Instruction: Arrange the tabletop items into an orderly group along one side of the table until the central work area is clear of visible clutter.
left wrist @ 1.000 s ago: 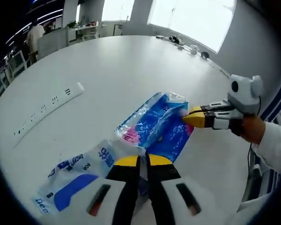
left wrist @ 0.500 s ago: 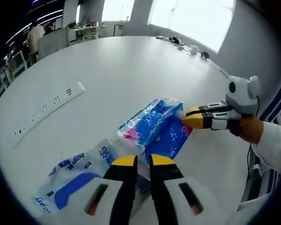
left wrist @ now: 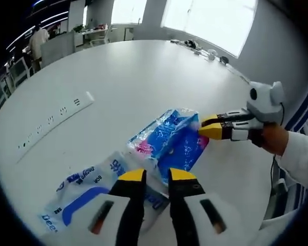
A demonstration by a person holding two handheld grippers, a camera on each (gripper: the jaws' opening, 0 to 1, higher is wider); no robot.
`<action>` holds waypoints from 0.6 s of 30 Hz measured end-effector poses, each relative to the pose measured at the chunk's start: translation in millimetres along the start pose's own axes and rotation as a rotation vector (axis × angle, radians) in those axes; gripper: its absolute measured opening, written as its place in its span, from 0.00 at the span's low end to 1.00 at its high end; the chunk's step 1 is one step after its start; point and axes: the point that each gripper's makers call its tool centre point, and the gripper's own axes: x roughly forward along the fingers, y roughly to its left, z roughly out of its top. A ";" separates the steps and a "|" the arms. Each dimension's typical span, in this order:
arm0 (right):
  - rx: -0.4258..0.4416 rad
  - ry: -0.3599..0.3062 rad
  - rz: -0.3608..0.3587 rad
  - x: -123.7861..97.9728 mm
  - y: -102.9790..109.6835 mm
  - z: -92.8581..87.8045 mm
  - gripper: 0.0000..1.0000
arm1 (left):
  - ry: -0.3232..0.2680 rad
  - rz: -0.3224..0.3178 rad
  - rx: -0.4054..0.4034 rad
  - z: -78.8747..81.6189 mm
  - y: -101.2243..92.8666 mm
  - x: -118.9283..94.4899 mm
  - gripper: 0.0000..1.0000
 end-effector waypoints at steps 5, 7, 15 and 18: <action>-0.001 0.004 -0.001 -1.6 1.1 0.4 0.13 | -0.007 -0.001 0.019 2.1 -1.8 -2.5 0.21; 0.002 0.001 0.000 -3.0 1.9 1.7 0.15 | -0.011 -0.002 0.017 3.1 -1.5 -4.0 0.23; 0.004 -0.006 -0.015 -8.3 0.8 7.4 0.19 | -0.042 -0.014 0.030 11.4 -3.8 -11.6 0.30; 0.001 -0.011 -0.019 -11.5 2.8 10.5 0.21 | -0.053 -0.023 0.033 14.1 -3.7 -14.7 0.35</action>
